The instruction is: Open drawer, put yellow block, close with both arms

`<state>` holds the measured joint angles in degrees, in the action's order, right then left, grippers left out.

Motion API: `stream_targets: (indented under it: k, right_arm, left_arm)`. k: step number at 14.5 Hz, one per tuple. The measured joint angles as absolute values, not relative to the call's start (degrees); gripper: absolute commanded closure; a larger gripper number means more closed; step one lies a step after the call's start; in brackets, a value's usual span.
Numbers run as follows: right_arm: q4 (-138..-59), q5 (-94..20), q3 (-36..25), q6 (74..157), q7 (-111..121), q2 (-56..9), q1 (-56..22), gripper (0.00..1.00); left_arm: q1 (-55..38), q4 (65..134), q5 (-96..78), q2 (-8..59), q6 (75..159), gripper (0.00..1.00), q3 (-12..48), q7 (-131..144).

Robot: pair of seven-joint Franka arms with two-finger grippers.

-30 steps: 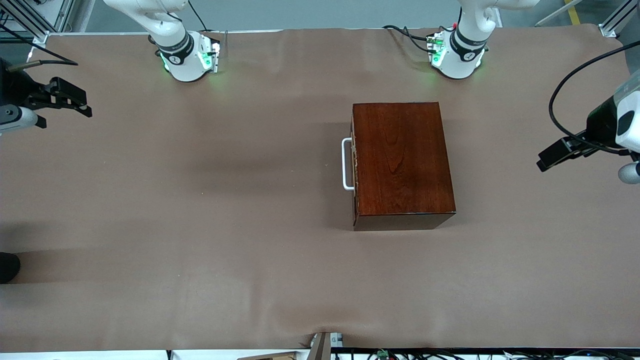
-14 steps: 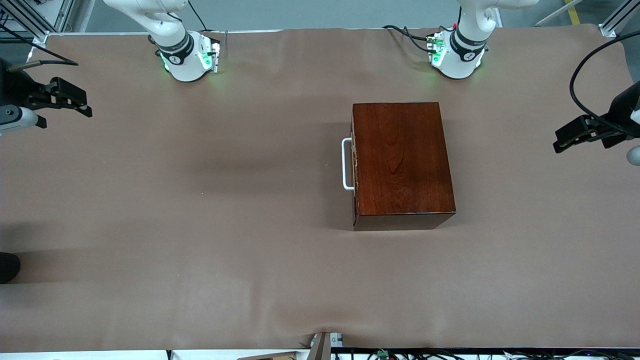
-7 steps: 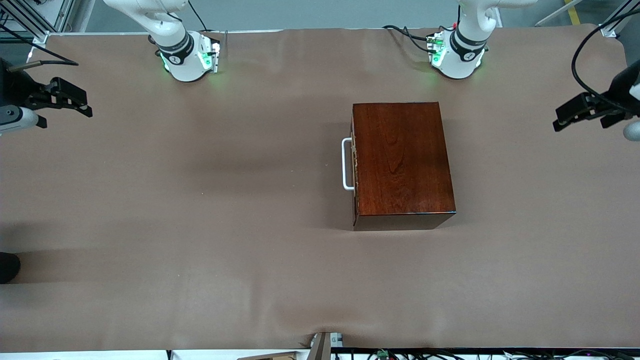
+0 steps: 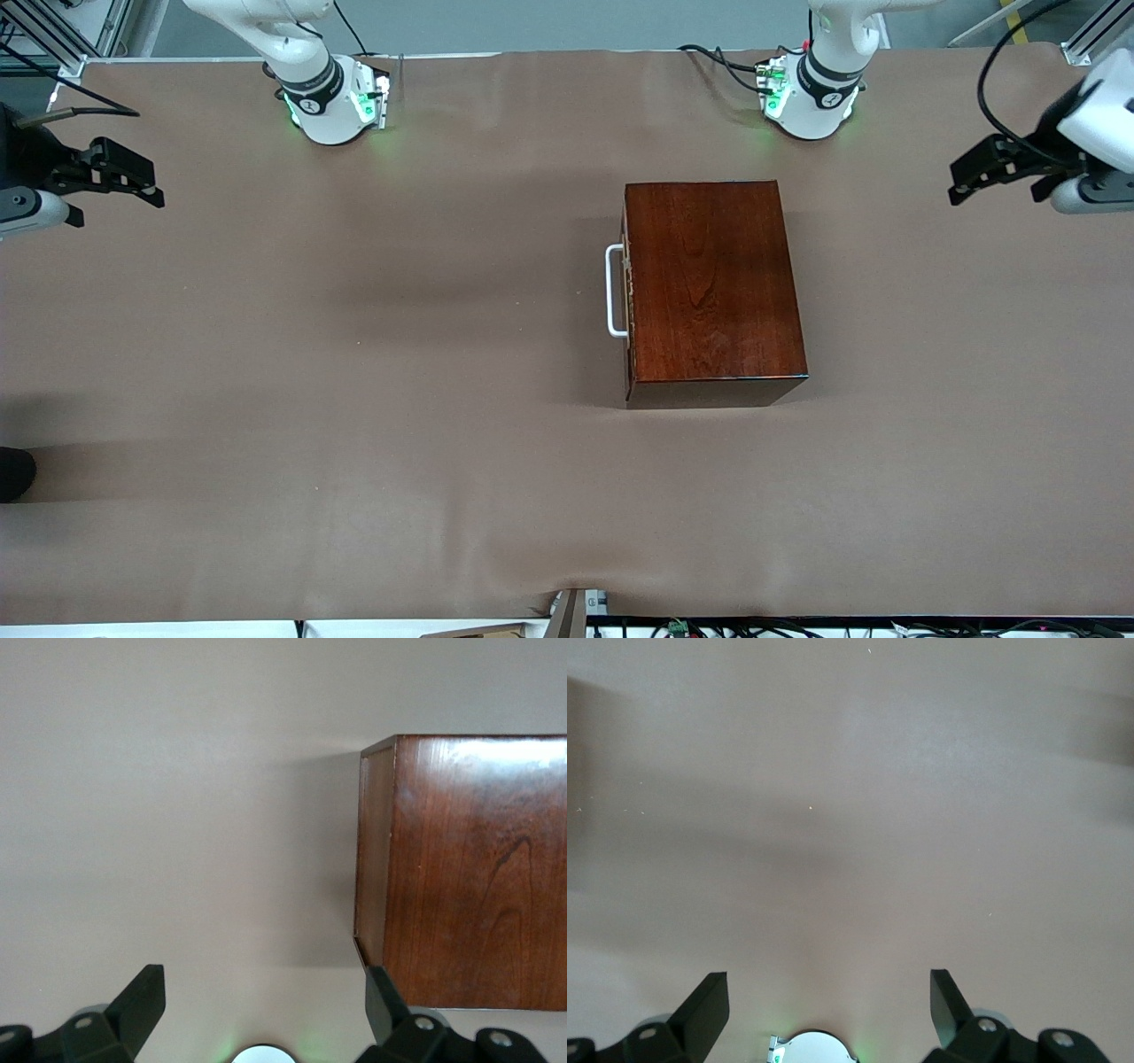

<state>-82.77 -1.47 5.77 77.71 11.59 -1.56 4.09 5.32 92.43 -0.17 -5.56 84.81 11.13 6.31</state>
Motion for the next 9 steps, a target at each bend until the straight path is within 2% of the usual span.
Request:
stream_targets:
  k: [9]
  right_arm:
    - [-82.78,-1.47,5.77,77.71,11.59,-1.56,4.09,0.00]
  left_arm:
    - [6.13,95.11,-0.17,-9.13,84.94,0.00,11.42,1.88]
